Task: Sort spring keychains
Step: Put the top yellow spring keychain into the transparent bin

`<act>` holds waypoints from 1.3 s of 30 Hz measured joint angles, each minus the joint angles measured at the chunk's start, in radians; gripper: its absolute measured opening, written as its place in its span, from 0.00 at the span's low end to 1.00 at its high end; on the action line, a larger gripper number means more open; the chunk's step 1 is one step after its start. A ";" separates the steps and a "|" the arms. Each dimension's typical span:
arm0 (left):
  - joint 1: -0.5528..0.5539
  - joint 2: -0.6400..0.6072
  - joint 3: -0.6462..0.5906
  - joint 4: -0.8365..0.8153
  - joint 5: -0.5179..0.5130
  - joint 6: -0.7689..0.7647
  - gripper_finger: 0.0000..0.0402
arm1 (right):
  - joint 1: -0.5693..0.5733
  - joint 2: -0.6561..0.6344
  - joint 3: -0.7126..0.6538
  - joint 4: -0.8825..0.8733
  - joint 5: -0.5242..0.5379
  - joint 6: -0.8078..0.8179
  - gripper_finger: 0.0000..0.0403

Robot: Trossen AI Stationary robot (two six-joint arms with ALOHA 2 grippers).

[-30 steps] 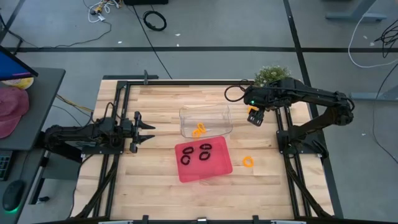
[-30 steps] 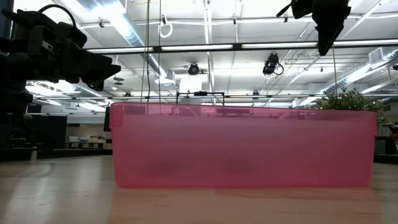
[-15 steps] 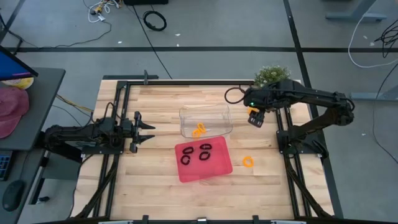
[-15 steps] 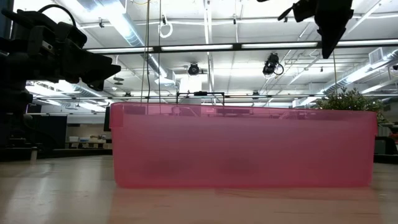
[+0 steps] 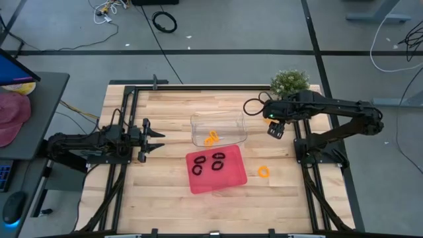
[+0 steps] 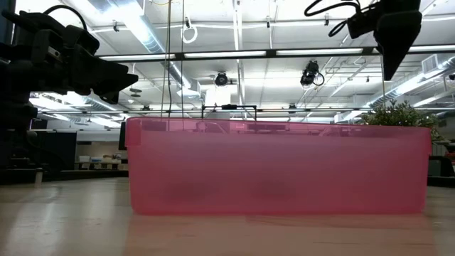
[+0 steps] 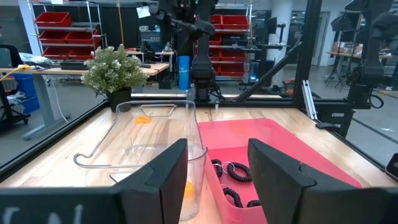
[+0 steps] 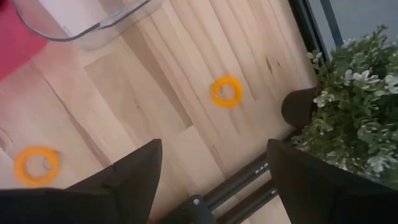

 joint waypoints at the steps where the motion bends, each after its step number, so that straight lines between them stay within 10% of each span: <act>1: 0.000 0.000 0.000 0.000 0.000 0.000 0.43 | 0.000 -0.008 -0.009 0.010 -0.004 0.001 0.72; 39: 0.000 0.000 0.000 0.000 0.000 0.000 0.43 | -0.038 -0.031 -0.021 0.081 -0.125 -0.041 0.72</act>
